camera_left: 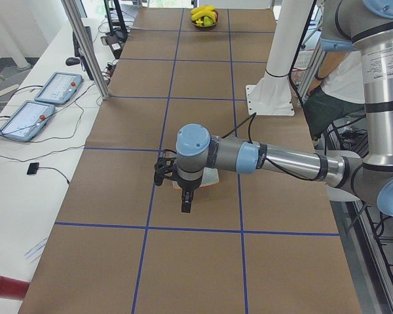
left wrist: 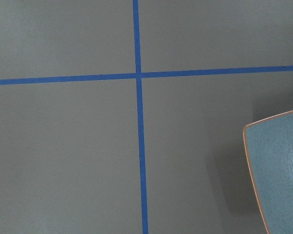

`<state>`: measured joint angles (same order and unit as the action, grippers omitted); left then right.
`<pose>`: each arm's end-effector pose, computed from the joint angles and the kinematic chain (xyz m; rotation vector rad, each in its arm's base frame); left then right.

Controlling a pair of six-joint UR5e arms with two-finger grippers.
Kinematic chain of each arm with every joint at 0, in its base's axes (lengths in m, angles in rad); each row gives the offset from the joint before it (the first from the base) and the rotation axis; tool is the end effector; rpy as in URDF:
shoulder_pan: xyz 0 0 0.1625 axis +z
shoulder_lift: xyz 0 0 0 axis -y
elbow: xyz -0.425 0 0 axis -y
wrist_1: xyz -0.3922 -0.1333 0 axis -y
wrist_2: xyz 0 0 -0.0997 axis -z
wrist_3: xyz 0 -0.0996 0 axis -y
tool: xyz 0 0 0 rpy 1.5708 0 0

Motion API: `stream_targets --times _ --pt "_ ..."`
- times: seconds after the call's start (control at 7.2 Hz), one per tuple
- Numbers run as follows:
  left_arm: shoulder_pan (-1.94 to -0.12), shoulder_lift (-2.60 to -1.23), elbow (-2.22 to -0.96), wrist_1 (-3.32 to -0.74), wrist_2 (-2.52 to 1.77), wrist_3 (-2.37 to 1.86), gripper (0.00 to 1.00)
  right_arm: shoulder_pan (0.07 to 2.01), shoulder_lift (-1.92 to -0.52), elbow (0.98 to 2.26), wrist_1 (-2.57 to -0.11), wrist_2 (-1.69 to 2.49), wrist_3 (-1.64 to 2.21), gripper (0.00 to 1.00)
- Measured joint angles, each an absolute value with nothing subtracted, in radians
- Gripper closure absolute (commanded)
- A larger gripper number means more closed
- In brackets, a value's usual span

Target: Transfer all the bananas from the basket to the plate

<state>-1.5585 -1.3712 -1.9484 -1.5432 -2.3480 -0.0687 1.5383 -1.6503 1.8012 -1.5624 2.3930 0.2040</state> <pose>-0.0584 -0.4117 0.5649 0.1112 0.7807 0.0050 0.0452 -0.4649 0.5783 0.0524 -0.8326 0.0960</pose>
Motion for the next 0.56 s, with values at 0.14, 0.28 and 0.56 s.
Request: stream_targets --times 0.14,0.28,0.56 --pt "-1.559 -1.372 -1.953 -1.542 -2.349 -0.069 0.00 1.538 -1.653 1.803 -1.563 2.394 0.204 0.00" --pt "-1.559 -1.373 -1.961 -1.541 -2.352 -0.066 0.00 1.539 -1.653 1.803 -1.562 2.395 0.204 0.00" --pt "-1.559 -1.365 -1.966 -1.544 -2.361 -0.064 0.00 1.538 -1.653 1.802 -1.562 2.400 0.206 0.00"
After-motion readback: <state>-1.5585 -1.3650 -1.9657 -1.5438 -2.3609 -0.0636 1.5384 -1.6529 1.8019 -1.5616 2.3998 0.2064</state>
